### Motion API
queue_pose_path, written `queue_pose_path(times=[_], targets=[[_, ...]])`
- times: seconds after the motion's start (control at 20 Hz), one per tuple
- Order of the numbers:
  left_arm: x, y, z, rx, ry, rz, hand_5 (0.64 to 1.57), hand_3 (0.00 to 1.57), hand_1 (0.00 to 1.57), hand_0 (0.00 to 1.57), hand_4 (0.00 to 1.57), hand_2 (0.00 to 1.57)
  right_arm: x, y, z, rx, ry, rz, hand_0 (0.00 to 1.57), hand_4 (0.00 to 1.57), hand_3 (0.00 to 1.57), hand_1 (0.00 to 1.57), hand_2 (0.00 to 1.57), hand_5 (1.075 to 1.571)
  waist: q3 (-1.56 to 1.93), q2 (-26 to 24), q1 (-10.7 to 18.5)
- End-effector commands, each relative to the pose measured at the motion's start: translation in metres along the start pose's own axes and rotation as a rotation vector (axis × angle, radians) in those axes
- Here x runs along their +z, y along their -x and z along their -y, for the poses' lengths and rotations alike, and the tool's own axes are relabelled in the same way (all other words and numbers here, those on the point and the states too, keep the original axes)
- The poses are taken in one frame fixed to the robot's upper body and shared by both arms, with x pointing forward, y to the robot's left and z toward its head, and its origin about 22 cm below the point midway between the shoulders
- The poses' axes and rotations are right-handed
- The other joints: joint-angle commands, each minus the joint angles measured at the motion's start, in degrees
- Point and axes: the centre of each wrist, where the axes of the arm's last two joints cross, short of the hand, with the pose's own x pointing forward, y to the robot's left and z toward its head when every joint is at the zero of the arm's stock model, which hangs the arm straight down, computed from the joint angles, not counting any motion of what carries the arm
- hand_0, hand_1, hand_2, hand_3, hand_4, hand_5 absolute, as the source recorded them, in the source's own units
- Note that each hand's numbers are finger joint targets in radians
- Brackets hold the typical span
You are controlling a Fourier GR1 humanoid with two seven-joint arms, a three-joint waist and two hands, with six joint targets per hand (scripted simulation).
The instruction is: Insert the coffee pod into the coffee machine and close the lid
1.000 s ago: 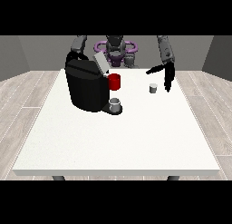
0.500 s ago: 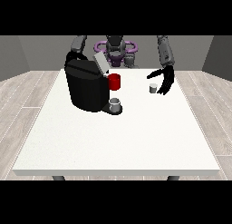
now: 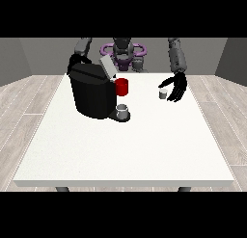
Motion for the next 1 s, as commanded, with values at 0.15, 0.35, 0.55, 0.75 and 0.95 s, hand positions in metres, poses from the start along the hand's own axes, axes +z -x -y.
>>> queue_pose_path(times=[0.15, 0.35, 0.55, 0.75, 0.95], targets=[[-0.01, -0.012, 0.018, -0.055, -0.069, 0.021, 1.571, 0.65, 0.69, 0.69, 0.29, 0.85, 0.012, 0.021, 0.002, -0.03, -0.005, 0.012, 0.0, 0.49, 0.0, 0.0, 0.0, 1.571, 0.01, -0.4, -0.7], [-0.012, -0.004, 0.003, -0.087, -0.103, 0.006, 1.571, 0.75, 0.84, 0.84, 0.38, 0.97, 0.006, 0.001, 0.0, -0.034, -0.018, -0.019, 0.0, 0.52, 0.0, 0.0, 0.0, 1.571, -0.01, -0.3, -2.0], [0.001, 0.019, 0.006, -0.187, -0.102, 0.027, 1.571, 0.82, 0.93, 0.93, 0.28, 1.04, 0.002, -0.001, 0.002, -0.039, 0.0, 0.06, 0.0, 0.43, 0.0, 0.0, 0.0, 1.571, -0.02, 2.3, -1.8], [-0.016, -0.004, -0.004, -0.209, -0.107, 0.044, 1.571, 0.97, 1.11, 1.11, 0.28, 1.17, -0.001, 0.004, -0.001, -0.06, -0.012, 0.044, 0.0, 0.43, 0.0, 0.0, 0.0, 1.571, -0.01, 2.9, -1.7], [-0.018, -0.01, -0.006, -0.193, -0.05, 0.117, 1.571, 1.41, 1.32, 1.32, 0.55, 1.43, 0.004, 0.019, 0.001, -0.053, 0.013, -0.029, 0.0, 0.44, 0.0, 0.0, 0.0, 1.571, 0.0, -0.1, 0.3]])
